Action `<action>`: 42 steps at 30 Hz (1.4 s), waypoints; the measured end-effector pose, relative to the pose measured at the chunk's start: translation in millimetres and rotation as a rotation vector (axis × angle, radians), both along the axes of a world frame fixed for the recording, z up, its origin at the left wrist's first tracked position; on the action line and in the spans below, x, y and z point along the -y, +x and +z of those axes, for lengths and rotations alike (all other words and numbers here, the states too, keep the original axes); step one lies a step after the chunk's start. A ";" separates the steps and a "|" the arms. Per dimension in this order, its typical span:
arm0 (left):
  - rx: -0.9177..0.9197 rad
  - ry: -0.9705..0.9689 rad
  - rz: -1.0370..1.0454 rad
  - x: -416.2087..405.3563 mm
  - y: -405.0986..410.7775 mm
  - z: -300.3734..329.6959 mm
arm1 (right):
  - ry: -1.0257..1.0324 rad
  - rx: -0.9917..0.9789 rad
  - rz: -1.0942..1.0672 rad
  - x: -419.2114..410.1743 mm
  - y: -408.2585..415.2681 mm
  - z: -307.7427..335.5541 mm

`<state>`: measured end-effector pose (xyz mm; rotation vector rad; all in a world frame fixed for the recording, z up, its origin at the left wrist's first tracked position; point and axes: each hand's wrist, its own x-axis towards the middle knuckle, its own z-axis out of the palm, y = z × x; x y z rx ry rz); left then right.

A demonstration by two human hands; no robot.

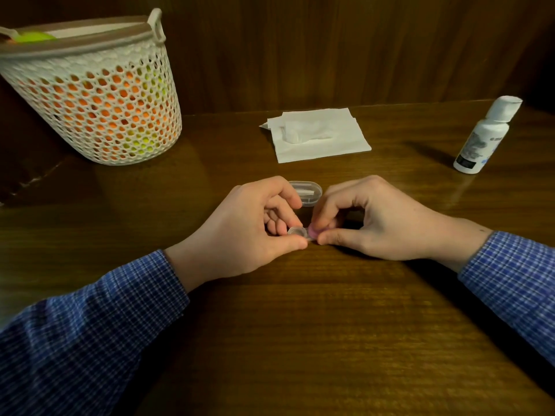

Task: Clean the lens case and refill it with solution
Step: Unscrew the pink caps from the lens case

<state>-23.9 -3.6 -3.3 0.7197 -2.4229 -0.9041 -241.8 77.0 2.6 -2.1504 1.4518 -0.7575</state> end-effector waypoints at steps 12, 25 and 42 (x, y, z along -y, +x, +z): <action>0.010 0.003 -0.001 0.8 1.1 0.7 | -0.045 -0.085 -0.066 -9.6 7.4 0.9; 0.023 0.027 -0.020 0.8 -0.2 3.1 | -0.002 0.004 -0.094 -7.9 11.4 5.9; 0.029 0.029 -0.020 2.1 0.3 3.1 | -0.083 -0.081 -0.241 -15.3 20.6 -0.1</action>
